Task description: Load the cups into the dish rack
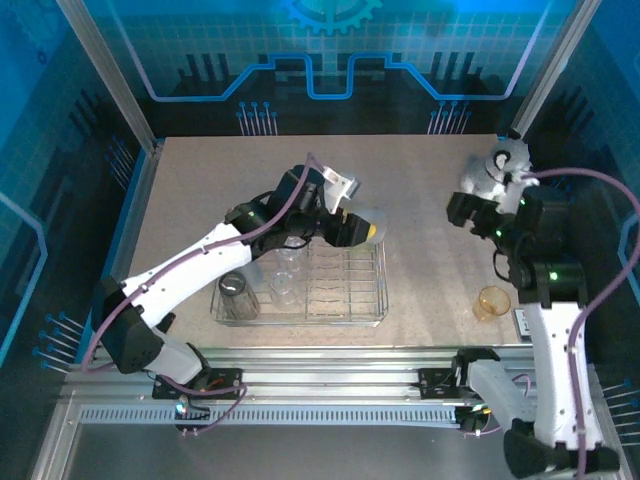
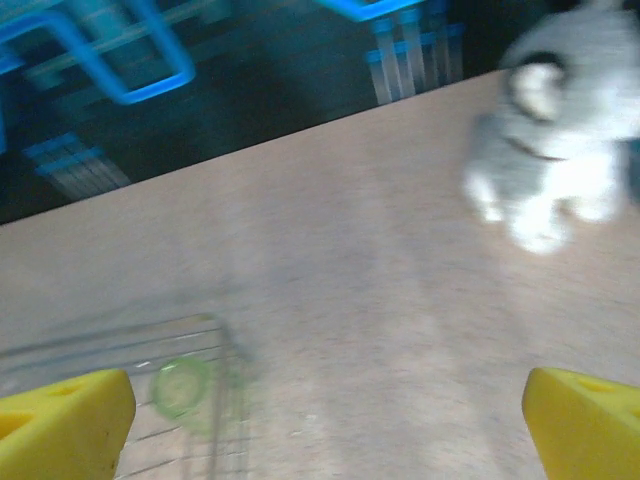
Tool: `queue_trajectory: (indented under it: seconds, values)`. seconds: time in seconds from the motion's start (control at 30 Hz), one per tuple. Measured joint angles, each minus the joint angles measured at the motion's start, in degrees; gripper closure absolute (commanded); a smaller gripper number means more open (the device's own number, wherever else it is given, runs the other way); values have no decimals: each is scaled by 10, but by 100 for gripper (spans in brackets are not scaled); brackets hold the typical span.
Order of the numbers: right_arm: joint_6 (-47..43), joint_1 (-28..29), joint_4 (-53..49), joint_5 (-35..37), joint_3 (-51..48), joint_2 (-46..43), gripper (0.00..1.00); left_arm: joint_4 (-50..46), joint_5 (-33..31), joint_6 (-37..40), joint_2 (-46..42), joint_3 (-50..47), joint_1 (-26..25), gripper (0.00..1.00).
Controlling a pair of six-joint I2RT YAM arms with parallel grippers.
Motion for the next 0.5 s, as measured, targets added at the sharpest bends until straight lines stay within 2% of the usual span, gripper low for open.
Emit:
queue_trajectory:
  seconds: [0.1,0.17,0.5]
  values:
    - [0,-46,0,0,-36,-41,0,-70,-18,40,33,42,-1,66]
    - [0,-57,2,-7,-55,-58,0,-115,-30,62,67,74,-2,67]
    - [-16,-60,4,-14,-97,-62,0,-267,-89,122,201,165,-33,68]
